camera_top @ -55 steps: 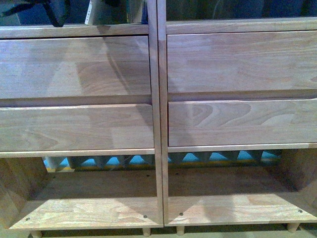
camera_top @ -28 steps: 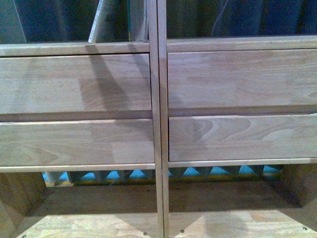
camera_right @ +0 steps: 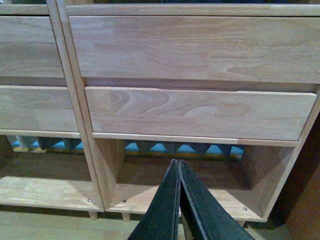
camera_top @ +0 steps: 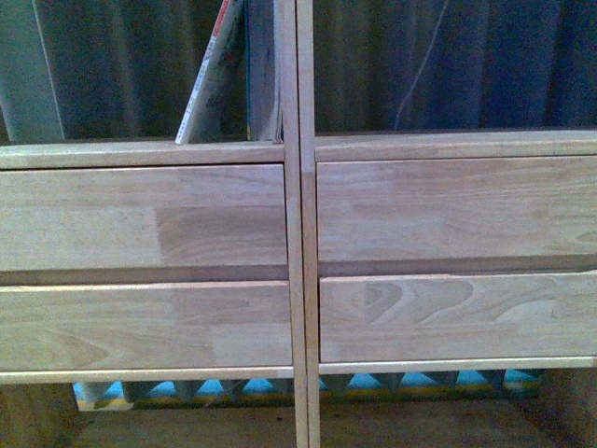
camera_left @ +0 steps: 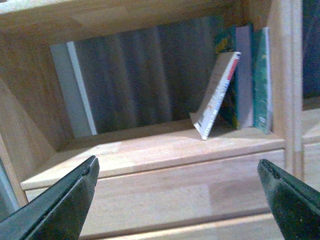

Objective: Organize books on shelf

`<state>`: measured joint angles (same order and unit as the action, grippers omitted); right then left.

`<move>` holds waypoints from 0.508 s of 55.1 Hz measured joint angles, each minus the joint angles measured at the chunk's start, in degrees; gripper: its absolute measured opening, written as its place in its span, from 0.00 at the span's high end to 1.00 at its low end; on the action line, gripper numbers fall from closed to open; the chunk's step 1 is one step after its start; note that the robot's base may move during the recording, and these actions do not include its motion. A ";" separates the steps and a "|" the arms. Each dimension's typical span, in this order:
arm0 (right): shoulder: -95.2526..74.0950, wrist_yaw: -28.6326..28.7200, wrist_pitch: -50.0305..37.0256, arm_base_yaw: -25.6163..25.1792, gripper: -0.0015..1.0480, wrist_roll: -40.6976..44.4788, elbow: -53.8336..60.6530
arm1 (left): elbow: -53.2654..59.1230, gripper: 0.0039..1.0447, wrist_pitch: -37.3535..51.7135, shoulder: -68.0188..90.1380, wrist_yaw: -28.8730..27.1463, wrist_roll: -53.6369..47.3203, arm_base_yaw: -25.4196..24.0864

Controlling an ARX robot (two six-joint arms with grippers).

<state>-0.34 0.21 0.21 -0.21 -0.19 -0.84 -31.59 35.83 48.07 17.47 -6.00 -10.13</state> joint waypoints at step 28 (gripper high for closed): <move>0.00 0.00 0.00 0.00 0.97 0.00 0.00 | 20.06 0.57 -37.90 -37.70 -5.68 6.54 -2.45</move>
<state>-0.34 0.21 0.21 -0.21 -0.19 -0.84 -11.53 -2.07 10.37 11.79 0.54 -12.58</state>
